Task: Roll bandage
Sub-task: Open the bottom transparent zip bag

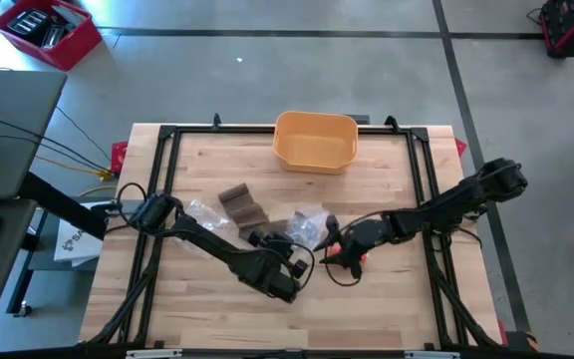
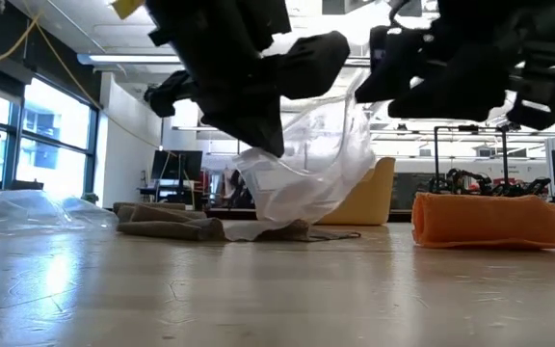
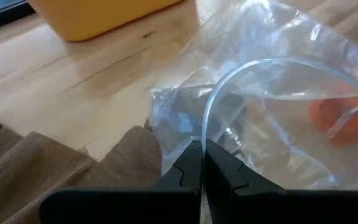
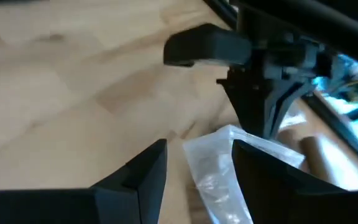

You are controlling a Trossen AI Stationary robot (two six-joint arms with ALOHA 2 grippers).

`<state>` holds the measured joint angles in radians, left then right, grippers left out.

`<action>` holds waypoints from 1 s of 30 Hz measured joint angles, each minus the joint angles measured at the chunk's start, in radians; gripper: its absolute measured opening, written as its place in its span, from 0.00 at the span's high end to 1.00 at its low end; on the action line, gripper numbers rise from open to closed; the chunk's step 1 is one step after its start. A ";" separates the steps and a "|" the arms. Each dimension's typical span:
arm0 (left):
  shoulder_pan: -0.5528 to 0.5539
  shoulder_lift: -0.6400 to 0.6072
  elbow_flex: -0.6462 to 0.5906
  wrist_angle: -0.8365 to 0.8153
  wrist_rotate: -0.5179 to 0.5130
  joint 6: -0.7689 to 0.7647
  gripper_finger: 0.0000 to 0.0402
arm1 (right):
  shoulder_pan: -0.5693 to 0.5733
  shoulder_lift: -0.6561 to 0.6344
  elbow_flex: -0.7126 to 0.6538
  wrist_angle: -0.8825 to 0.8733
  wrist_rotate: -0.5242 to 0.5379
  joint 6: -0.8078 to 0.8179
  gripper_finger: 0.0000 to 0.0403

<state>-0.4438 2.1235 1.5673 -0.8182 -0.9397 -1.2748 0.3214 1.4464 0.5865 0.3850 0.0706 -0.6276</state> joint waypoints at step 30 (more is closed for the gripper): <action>0.018 0.000 0.000 0.024 -0.010 -0.051 1.00 | -0.081 0.180 -0.011 0.194 0.191 -0.219 0.56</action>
<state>-0.4255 2.1231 1.5677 -0.7943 -0.9495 -1.3254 0.2400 1.6260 0.5755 0.5795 0.2614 -0.8466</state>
